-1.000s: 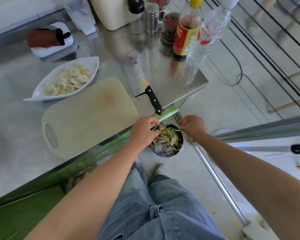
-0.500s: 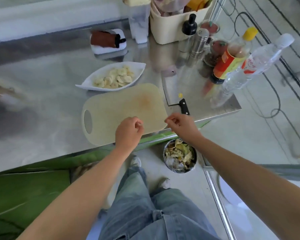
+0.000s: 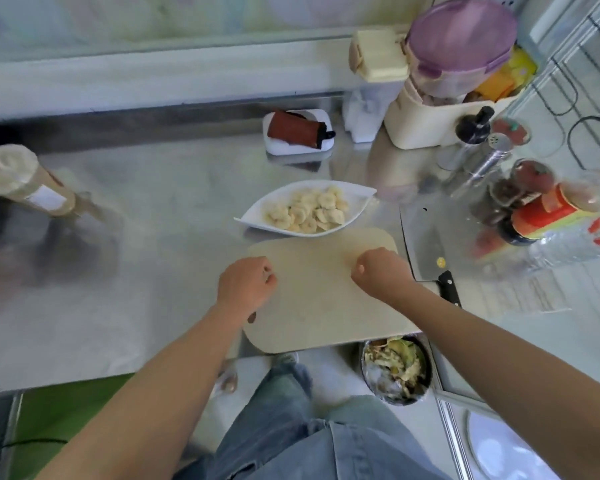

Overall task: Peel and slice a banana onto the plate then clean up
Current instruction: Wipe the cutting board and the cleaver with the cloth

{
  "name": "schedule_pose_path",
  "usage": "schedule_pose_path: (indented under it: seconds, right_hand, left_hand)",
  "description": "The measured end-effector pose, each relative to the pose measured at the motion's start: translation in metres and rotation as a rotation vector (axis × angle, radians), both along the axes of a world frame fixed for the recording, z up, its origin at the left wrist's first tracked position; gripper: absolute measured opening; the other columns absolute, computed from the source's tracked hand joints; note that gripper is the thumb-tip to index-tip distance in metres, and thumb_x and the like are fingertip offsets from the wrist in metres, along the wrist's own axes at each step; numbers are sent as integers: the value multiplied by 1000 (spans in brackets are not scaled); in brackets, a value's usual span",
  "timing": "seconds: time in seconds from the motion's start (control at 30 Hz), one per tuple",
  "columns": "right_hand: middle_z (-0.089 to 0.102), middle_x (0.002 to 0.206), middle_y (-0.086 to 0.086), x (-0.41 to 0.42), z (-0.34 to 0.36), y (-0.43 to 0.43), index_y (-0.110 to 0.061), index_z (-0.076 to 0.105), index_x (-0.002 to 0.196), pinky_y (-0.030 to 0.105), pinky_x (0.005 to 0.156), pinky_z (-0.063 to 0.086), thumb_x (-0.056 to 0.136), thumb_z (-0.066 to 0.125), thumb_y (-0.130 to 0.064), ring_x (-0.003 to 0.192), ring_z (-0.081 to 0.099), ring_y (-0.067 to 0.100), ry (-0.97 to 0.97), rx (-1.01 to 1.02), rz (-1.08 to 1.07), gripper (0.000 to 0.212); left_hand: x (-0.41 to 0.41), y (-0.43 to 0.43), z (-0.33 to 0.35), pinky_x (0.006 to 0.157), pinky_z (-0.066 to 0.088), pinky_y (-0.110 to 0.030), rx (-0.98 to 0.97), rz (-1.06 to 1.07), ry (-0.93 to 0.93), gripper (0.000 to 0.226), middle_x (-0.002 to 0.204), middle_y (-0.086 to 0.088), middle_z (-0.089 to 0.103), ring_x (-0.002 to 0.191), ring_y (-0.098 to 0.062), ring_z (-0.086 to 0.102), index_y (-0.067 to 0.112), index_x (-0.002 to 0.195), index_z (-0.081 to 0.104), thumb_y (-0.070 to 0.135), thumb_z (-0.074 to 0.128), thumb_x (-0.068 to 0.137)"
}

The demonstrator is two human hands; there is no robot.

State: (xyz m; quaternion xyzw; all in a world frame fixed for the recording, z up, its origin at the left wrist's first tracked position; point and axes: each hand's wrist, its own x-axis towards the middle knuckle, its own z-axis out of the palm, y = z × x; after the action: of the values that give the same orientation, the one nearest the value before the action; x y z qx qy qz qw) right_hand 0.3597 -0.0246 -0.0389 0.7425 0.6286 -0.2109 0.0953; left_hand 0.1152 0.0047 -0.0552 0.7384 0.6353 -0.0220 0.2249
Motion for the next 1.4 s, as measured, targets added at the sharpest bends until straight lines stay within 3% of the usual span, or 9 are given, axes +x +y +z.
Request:
schedule_pose_path:
  seconds: [0.17,0.3,0.4,0.53,0.73,0.97,1.13,1.27,1.4]
  right_hand:
    - [64,75,7,-4,9,46,-8,63,71,30,66,53,84,52,-32,72,61,26,95,25,-123,30]
    - [62,67,-1,-12,23,97,-22,57,67,39,77,55,89,54,-35,66,62,22,344,239,-171,26]
    - [64,100,0,-21,28,140,-20,65,101,38,87,51,91,54,-34,89,62,19,426,341,-101,20]
    - [28,154,7,-29,20,190,-19,56,128,40,112,27,94,53,-35,139,29,25,381,237,59,38]
    - [-5,162,5,-35,9,236,-26,59,124,47,116,10,95,45,-46,148,-8,26,163,67,91,38]
    - [46,142,0,-36,11,241,-18,63,122,39,110,24,89,56,-30,133,36,20,288,320,-43,36]
    - [67,103,-6,-38,30,204,-18,76,94,7,81,40,83,69,-15,97,59,6,800,502,-229,14]
    - [70,96,-8,-47,49,169,-18,77,87,9,83,46,81,66,-8,90,62,-1,984,401,-249,15]
    - [70,90,9,-50,61,143,-7,64,87,18,75,53,82,58,-4,82,66,13,1228,314,-302,8]
  left_hand:
    - [-14,42,19,59,36,-29,166,252,-52,35,64,4,56,69,-23,56,20,63,54,46,54,85]
    - [-15,86,22,70,40,-33,220,309,-180,20,92,-8,61,94,-29,54,15,87,61,34,55,88]
    - [-13,117,15,89,39,-37,46,311,-211,32,119,-11,56,113,-31,48,14,114,60,35,49,93]
    - [-13,142,1,94,41,-38,-132,275,-153,42,125,-14,57,116,-35,50,15,124,57,39,41,94]
    - [-6,151,-2,74,43,-35,-101,308,-139,37,94,-17,60,94,-36,56,10,93,65,35,39,94]
    - [-5,155,-2,72,41,-34,52,386,-255,36,91,-12,61,87,-30,58,8,93,65,32,38,95]
    - [22,162,30,82,50,-38,-88,680,-858,24,91,-7,67,88,-28,63,12,90,63,30,48,96]
    - [44,159,55,82,56,-36,-341,779,-1315,37,104,-13,68,94,-26,68,10,107,59,44,50,95]
    - [55,142,59,69,58,-31,-286,823,-1436,30,113,-19,64,100,-28,66,7,118,54,27,54,96]
